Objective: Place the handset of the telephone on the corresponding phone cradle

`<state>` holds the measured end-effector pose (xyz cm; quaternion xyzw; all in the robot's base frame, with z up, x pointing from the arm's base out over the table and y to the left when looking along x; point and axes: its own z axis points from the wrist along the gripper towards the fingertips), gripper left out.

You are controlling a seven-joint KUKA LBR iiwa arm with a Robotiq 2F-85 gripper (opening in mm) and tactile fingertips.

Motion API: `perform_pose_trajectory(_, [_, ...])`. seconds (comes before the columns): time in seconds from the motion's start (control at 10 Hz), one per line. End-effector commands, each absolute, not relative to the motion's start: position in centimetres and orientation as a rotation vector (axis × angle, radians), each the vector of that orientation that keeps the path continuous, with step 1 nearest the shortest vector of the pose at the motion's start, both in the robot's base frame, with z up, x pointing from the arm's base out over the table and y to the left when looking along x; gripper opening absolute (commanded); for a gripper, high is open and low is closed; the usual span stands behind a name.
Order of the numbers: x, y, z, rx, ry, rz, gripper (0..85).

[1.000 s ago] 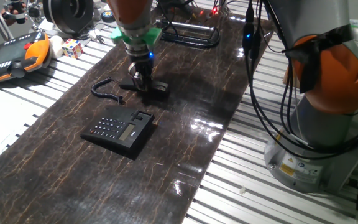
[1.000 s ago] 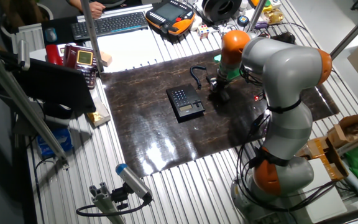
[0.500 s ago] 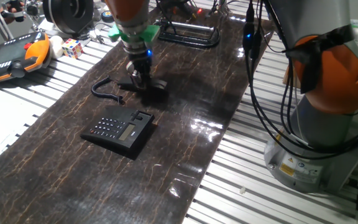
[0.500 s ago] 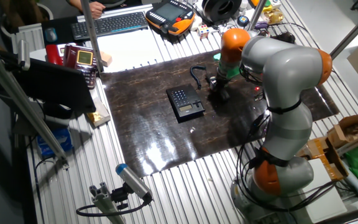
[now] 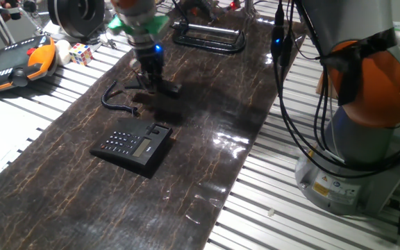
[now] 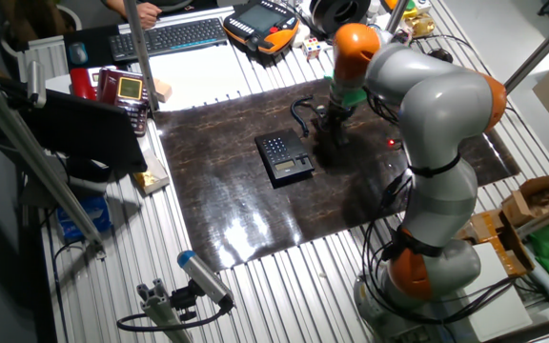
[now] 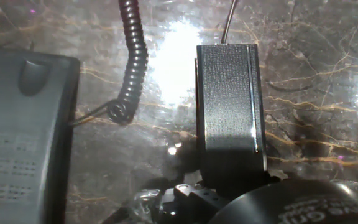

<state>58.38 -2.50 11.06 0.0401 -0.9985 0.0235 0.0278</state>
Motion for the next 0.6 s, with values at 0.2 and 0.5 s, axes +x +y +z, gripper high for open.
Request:
perform_pose_trajectory(0.2, [58.6, 1.2, 13.2, 0.068, -3.071, 0.106, 26.0])
perform_pose_trajectory(0.5, [58.2, 3.3, 13.9, 0.065, -3.069, 0.099, 28.0])
